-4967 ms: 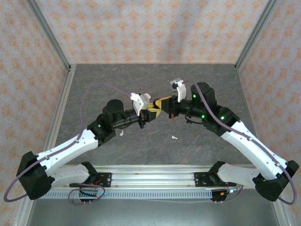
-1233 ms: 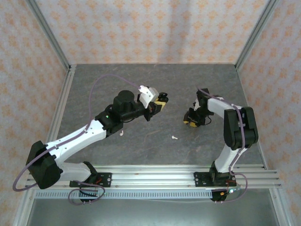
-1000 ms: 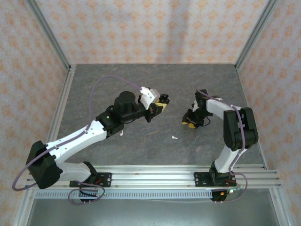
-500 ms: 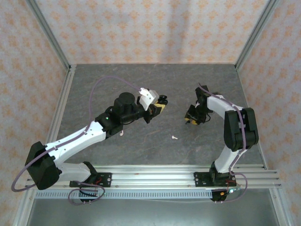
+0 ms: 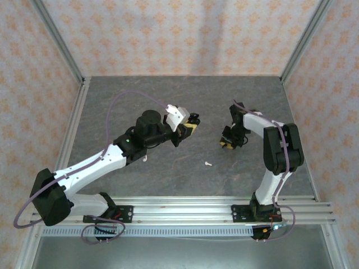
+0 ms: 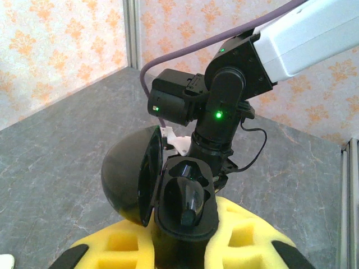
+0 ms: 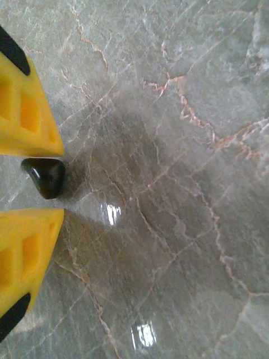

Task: Insert wireless bluetooth earbuds into charging case

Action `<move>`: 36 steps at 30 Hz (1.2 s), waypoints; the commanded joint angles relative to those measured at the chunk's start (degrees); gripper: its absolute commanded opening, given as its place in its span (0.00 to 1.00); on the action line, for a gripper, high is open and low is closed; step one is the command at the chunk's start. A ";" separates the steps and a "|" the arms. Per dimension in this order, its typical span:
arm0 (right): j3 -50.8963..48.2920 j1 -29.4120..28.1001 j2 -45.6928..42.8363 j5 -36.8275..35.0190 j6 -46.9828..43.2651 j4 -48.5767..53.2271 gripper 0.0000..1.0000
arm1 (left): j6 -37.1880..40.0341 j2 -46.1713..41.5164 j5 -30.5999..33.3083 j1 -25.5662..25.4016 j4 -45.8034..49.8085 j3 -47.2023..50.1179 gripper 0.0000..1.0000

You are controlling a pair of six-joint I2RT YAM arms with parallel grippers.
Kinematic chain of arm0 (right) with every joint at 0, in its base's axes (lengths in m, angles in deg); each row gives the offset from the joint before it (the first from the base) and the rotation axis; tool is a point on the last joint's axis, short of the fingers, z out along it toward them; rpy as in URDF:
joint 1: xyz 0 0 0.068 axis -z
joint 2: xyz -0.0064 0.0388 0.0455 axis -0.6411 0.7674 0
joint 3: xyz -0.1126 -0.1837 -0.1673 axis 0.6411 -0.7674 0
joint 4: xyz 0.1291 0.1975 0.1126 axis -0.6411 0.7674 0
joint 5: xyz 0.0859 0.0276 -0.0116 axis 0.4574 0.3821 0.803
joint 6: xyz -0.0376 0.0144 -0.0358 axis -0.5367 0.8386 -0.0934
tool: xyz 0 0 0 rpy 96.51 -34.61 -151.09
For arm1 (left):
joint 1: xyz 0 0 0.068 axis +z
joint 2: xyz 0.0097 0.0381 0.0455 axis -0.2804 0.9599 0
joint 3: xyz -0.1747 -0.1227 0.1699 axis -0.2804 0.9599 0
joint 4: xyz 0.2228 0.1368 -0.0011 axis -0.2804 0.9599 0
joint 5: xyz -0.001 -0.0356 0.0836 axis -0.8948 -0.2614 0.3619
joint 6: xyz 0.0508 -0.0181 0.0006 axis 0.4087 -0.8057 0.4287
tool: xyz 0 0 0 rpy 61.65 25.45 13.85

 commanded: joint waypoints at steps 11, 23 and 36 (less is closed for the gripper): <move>1.93 -1.63 1.67 -0.39 -0.95 1.06 0.18 | -0.89 -1.00 1.18 -0.63 -0.83 0.95 0.00; 2.53 -1.72 -0.09 1.66 -1.63 1.40 0.08 | -1.20 -1.48 1.52 -0.65 -1.89 1.84 0.00; 2.18 -1.84 -3.58 6.70 -0.29 -2.35 0.06 | -1.62 -1.82 1.68 -0.65 -2.62 2.70 0.00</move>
